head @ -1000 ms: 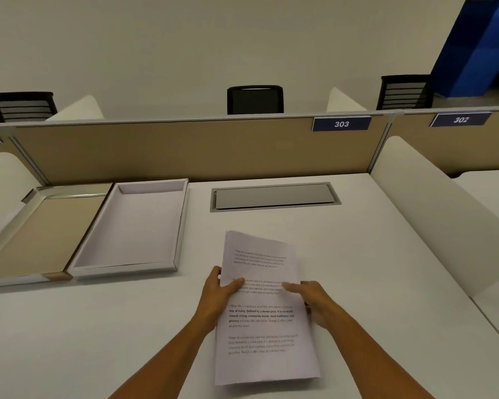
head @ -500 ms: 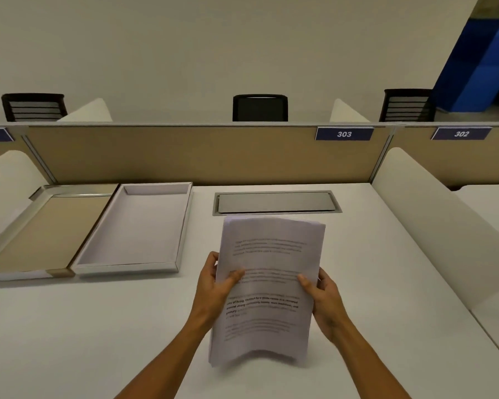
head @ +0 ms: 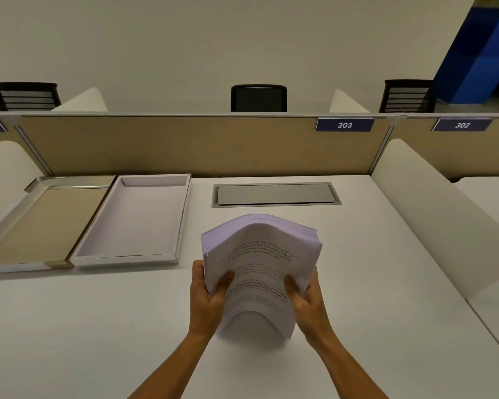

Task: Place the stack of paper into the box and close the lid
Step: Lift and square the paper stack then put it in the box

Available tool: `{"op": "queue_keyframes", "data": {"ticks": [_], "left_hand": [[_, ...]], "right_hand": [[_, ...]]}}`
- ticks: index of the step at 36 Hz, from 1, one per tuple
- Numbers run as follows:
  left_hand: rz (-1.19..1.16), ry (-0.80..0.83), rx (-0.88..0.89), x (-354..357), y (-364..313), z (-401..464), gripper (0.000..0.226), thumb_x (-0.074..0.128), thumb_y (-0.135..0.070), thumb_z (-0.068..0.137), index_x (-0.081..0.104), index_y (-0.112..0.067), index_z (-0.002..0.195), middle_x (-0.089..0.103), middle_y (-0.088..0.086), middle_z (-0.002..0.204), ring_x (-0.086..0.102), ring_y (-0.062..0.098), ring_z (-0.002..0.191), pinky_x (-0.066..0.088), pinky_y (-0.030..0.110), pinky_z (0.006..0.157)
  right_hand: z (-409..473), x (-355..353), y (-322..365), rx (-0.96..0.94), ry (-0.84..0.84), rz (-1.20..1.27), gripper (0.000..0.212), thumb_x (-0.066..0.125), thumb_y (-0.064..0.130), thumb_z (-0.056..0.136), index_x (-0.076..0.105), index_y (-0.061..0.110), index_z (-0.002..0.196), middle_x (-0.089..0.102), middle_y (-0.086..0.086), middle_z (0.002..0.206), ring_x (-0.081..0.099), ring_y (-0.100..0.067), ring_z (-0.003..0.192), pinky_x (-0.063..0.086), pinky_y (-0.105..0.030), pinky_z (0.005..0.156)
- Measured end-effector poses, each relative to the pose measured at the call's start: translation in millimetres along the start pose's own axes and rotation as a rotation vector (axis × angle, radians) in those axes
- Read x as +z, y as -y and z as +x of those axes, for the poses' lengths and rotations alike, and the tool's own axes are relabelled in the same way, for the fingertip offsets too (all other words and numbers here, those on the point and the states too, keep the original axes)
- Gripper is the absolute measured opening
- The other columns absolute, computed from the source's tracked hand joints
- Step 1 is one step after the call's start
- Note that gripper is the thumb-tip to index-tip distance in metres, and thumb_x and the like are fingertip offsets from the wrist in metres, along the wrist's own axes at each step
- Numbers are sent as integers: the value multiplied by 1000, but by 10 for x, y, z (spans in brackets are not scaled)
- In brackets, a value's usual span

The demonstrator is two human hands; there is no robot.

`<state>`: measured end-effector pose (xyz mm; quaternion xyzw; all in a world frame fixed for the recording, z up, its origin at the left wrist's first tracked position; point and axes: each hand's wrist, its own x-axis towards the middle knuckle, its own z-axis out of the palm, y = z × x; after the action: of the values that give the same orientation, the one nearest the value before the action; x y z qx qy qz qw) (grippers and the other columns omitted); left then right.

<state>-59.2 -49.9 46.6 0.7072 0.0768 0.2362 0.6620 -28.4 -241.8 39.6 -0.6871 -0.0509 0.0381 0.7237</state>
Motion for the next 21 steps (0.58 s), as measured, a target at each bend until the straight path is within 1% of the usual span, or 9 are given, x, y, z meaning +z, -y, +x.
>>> {"op": "queue_keyframes", "data": {"ticks": [4, 6, 8, 9, 11, 13, 15, 17, 21], "left_hand": [[42, -14, -11, -65, 36, -25, 55, 71, -19, 78, 50, -54, 114, 64, -26, 102, 65, 8, 103, 63, 25, 72], [46, -5, -25, -105, 89, -32, 57, 77, -34, 75, 50, -34, 125, 65, -9, 111, 65, 16, 105, 64, 34, 75], [44, 11, -40, -147, 154, -24, 81, 79, -51, 68, 49, -13, 132, 65, 6, 116, 65, 24, 107, 63, 40, 78], [49, 13, -43, -162, 180, -18, 82, 80, -48, 68, 49, -9, 133, 65, 8, 116, 65, 25, 107, 63, 40, 78], [87, 16, -62, -173, 213, -6, 71, 80, -32, 71, 53, -8, 132, 67, 8, 115, 67, 25, 105, 63, 38, 77], [108, 30, -85, -168, 257, 10, 61, 81, -26, 73, 58, -9, 127, 69, 4, 111, 68, 24, 101, 64, 35, 76], [118, 26, -109, -150, 271, 13, 52, 79, -24, 73, 61, -18, 121, 70, -3, 106, 69, 22, 97, 64, 30, 74], [102, 17, -116, -133, 267, 3, 46, 77, -23, 72, 63, -26, 115, 70, -10, 102, 70, 18, 95, 63, 23, 70], [109, -2, -71, -106, 260, -15, 53, 73, -24, 73, 61, -7, 122, 69, -5, 105, 68, 22, 95, 61, 20, 70]], "right_hand": [[5, -41, -12, -14, 7, -21, 51, 66, 29, 90, 47, 38, 136, 67, 7, 116, 67, -15, 110, 63, -31, 78], [19, -76, -18, -19, 15, -35, 59, 71, 31, 87, 47, 24, 141, 68, 0, 118, 67, -20, 111, 63, -34, 79], [48, -120, -18, -16, 21, -51, 61, 75, 34, 84, 52, 20, 139, 70, -3, 118, 68, -23, 111, 64, -38, 80], [64, -139, -20, -15, 25, -60, 60, 76, 33, 83, 54, 20, 137, 71, -3, 117, 69, -24, 110, 64, -41, 81], [88, -155, -27, -17, 37, -77, 54, 77, 33, 81, 61, 25, 131, 73, -1, 114, 70, -24, 107, 65, -42, 80], [93, -129, -17, -21, 43, -86, 42, 78, 33, 79, 68, 39, 119, 75, 2, 109, 72, -23, 104, 65, -37, 77], [81, -86, -20, -31, 27, -84, 37, 77, 28, 80, 71, 48, 111, 76, 4, 107, 72, -23, 102, 65, -37, 76], [55, -47, -45, -45, 1, -73, 38, 76, 26, 81, 71, 50, 110, 76, 4, 105, 72, -25, 101, 65, -40, 77], [1, 27, -59, -74, -59, -25, 37, 77, 33, 79, 70, 55, 108, 77, 8, 105, 73, -22, 101, 65, -34, 75]]}}
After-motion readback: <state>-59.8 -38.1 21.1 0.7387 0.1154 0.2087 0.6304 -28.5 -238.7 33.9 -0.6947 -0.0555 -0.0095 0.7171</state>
